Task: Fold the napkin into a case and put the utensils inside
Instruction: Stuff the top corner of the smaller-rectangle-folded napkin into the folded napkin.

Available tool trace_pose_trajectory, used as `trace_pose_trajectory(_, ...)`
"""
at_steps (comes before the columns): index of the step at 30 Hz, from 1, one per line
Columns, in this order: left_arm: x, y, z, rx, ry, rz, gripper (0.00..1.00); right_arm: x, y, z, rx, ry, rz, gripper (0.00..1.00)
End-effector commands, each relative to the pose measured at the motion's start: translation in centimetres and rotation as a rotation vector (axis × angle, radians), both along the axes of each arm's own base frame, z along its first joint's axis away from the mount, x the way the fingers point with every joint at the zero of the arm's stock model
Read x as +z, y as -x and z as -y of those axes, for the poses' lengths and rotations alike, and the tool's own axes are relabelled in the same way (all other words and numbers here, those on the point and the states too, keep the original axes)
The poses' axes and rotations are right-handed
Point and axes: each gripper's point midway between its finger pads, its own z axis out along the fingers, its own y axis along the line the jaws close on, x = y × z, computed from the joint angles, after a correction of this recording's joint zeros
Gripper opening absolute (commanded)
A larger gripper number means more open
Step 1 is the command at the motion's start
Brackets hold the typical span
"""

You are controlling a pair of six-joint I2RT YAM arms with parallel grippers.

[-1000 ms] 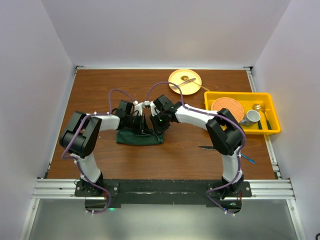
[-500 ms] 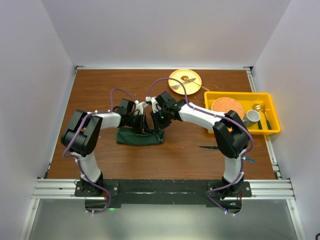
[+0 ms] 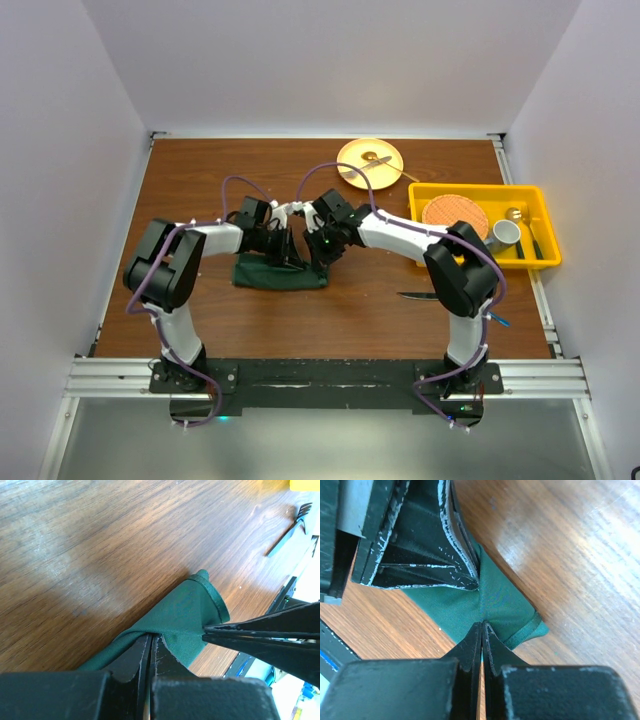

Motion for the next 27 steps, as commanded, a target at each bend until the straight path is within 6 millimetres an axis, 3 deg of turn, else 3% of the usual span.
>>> trace_pose_trajectory(1, -2.1, -0.2, -1.1, 0.024, -0.077, -0.017, 0.00, 0.2, -0.5, -0.7, 0.018, -0.006, 0.062, 0.00)
trace_pose_trajectory(8, 0.2, -0.2, 0.4, -0.014, 0.044, 0.022, 0.00, -2.2, -1.9, -0.1, -0.012, 0.074, 0.102, 0.00)
trace_pose_trajectory(14, 2.2, -0.4, 0.9, -0.014, 0.120, 0.066, 0.00, -3.5, -1.9, 0.8, -0.029, 0.122, 0.096, 0.00)
trace_pose_trajectory(21, 4.8, 0.0, 2.5, -0.063, 0.222, 0.124, 0.00, -0.7, -2.1, -0.3, -0.025, 0.047, 0.115, 0.00)
trace_pose_trajectory(25, 6.2, 0.1, 3.4, -0.076, 0.279, 0.142, 0.00, -1.6, -1.7, -0.1, -0.021, 0.064, 0.093, 0.00)
trace_pose_trajectory(27, 5.6, 0.1, 3.2, -0.072, 0.260, 0.138, 0.00, -1.7, -1.5, 0.0, -0.018, 0.068, 0.091, 0.00)
